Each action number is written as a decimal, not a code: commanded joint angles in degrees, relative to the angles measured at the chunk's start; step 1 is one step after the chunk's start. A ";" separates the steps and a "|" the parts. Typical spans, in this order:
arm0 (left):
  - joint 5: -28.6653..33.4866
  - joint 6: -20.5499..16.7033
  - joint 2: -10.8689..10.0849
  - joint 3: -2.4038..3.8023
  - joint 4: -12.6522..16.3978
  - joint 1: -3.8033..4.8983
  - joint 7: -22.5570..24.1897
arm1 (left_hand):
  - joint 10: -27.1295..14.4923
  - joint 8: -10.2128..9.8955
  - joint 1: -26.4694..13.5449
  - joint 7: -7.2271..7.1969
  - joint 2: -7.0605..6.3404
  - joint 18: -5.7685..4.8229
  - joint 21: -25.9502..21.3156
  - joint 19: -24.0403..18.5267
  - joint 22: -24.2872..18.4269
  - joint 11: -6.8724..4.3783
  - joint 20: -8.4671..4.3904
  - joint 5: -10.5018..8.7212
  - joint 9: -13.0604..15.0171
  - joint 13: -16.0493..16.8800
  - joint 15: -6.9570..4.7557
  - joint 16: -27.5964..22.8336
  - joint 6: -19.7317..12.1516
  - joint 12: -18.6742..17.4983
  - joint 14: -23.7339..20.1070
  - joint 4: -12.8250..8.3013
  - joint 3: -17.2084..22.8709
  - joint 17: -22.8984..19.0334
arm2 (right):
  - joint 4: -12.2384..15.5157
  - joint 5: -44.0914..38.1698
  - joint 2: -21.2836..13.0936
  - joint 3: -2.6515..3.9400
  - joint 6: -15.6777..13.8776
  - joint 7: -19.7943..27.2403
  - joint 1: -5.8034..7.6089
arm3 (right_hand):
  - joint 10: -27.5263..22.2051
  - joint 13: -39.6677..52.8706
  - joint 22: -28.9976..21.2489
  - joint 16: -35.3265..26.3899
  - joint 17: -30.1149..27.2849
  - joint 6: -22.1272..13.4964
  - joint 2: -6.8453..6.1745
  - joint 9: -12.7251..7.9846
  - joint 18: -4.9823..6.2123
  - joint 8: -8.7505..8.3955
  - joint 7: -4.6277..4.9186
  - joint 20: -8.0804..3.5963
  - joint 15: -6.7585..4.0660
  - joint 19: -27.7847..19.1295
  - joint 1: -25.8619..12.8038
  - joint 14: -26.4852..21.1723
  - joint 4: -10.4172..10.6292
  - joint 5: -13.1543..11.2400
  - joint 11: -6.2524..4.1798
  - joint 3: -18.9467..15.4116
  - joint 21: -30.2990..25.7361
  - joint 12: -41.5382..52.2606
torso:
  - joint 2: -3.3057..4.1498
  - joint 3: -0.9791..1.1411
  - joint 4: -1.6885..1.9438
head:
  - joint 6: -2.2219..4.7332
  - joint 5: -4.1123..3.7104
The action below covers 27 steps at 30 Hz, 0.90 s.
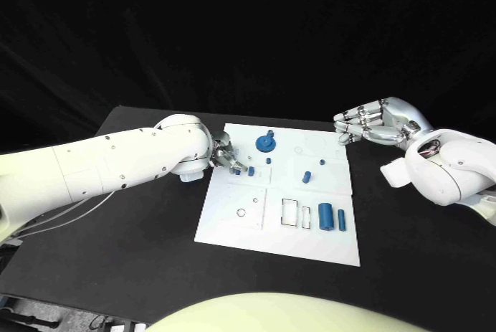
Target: Assemble the parts on the task board
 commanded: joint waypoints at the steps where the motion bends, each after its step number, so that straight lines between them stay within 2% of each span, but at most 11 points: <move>1: 0.46 -0.22 0.04 0.03 0.18 -0.02 0.67 | 0.34 0.20 0.07 0.08 0.55 -0.91 0.18 0.37 0.07 0.19 -0.17 -0.14 -0.10 0.06 -0.35 0.20 0.28 0.28 0.65 0.02 -0.32 0.01 | -0.07 -0.06 0.11 0.02 0.54 0.11 -0.05 | -0.38 -0.03 -0.06 -0.14 -0.08 -0.45 0.15 -0.06 0.41 -0.11 -0.02 0.36 -0.05 -0.01 -0.58 -0.37 -0.08 0.35 -0.17 0.29 -0.33 0.00 | 0.02 0.00 0.02 | -0.03 -0.01; 15: 0.27 -0.55 -0.24 0.10 0.21 -0.02 0.57 | 0.20 0.20 0.35 0.07 0.68 -0.89 0.12 0.31 -0.02 0.18 -0.18 -0.12 -0.12 -0.30 -0.35 0.20 0.23 0.05 0.65 0.11 -0.55 0.02 | -0.30 -0.04 0.25 0.02 0.60 0.10 -0.18 | -0.38 -0.03 -0.06 -0.14 -0.08 -0.45 0.15 -0.06 0.41 -0.11 -0.02 0.36 -0.05 -0.01 -0.58 -0.37 -0.08 0.35 -0.17 0.29 -0.33 0.00 | 0.02 -0.01 -0.03 | 0.10 -0.12; 21: 0.52 -3.16 -1.23 1.08 1.33 0.01 1.50 | -0.33 0.05 0.44 0.21 0.71 -0.77 -0.23 0.00 -0.57 0.28 -0.15 -0.12 -0.23 -1.30 -0.31 0.20 -0.16 -0.62 0.65 0.89 -1.62 0.02 | -0.60 -0.01 0.33 0.02 0.59 0.10 -0.24 | -0.38 -0.03 -0.06 -0.14 -0.08 -0.45 0.15 -0.06 0.41 -0.11 -0.02 0.36 -0.05 -0.01 -0.58 -0.37 -0.08 0.35 -0.17 0.29 -0.33 0.00 | 0.02 0.00 -0.05 | 0.50 -0.43; 23: 0.92 -5.59 -1.76 1.57 1.86 0.09 2.44 | -1.73 -0.03 0.31 0.41 0.72 -0.30 -1.60 -1.24 -2.73 0.49 -0.03 -0.14 -0.30 -4.25 -0.16 0.14 -0.70 -2.57 0.62 1.92 -3.05 -0.06 | -0.75 0.00 0.38 0.02 0.57 0.09 -0.29 | -0.38 -0.03 -0.06 -0.14 -0.08 -0.45 0.15 -0.06 0.41 -0.11 -0.02 0.36 -0.05 -0.01 -0.58 -0.37 -0.08 0.35 -0.17 0.29 -0.33 0.00 | 0.00 0.00 -0.06 | 0.58 -0.52; 25: 1.19 -9.29 -2.31 1.95 2.42 0.37 3.84 | -4.53 -0.38 0.56 1.00 0.44 0.70 -4.68 -3.96 -7.40 0.99 0.23 -0.10 -0.42 -9.12 0.20 0.00 -2.31 -5.92 0.52 2.86 -4.99 -0.27 | -0.84 0.01 0.35 0.02 0.54 0.08 -0.36 | -0.38 -0.03 -0.06 -0.14 -0.08 -0.45 0.15 -0.06 0.41 -0.11 -0.02 0.36 -0.05 -0.01 -0.58 -0.37 -0.08 0.35 -0.17 0.29 -0.33 0.00 | -0.01 0.01 -0.08 | 0.71 -0.74; 27: 1.33 -12.79 -2.65 2.17 2.83 0.64 5.96 | -5.93 -0.48 1.68 1.56 -0.08 1.27 -6.62 -5.44 -10.02 1.41 0.46 -0.05 -0.46 -10.79 0.64 -0.10 -3.71 -6.89 0.44 2.95 -7.43 -0.44 | -0.93 0.02 0.28 0.02 0.50 0.12 -0.42 | -0.39 -0.02 -0.13 -0.13 -0.07 -0.48 0.14 -0.07 0.41 -0.10 -0.01 0.36 -0.05 0.00 -0.59 -0.37 -0.09 0.39 -0.17 0.34 -0.32 0.01 | 0.00 0.01 -0.01 | 0.91 -0.90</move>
